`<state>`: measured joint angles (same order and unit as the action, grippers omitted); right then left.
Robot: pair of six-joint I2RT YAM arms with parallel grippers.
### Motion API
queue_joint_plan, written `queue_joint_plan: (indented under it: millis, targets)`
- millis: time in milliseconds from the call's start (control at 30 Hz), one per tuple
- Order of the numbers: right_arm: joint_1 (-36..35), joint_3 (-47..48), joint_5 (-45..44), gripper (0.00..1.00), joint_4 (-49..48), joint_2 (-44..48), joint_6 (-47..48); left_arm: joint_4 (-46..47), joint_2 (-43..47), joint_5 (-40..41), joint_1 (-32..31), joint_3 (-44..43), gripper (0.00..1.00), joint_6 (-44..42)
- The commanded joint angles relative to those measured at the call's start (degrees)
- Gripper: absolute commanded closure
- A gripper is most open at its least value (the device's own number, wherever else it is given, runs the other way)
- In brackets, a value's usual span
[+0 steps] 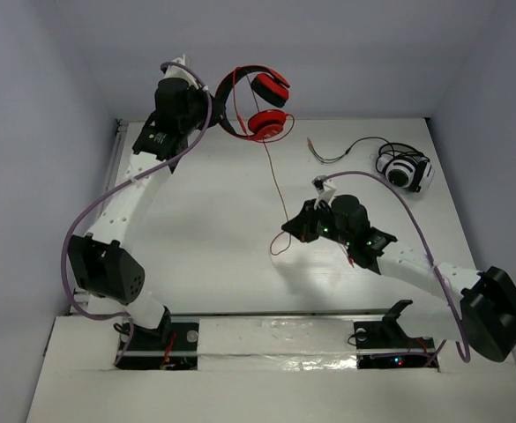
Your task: Wrap the headphones
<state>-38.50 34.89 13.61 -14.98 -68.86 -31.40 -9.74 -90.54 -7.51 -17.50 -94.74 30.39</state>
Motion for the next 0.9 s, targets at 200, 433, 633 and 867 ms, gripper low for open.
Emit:
queue_joint_plan:
  millis: [200,433,633,867]
  targets:
    - [-7.5,8.7,3.5,1.00,10.9,2.3,1.9,6.9,0.0,23.7,-8.3,3.3,1.00,-3.7]
    - [-8.7,12.8,5.4,1.00,14.8,7.7,1.9,6.7,-0.8,33.9,-13.8,8.7,1.00,-7.8]
    - [-8.7,18.4,-0.9,1.00,24.4,10.4,4.9,7.7,2.3,38.9,-16.9,19.7,1.00,-9.4]
    - [-8.7,25.7,-5.1,1.00,30.9,7.2,9.6,5.4,3.9,38.2,-23.3,25.7,1.00,-11.3]
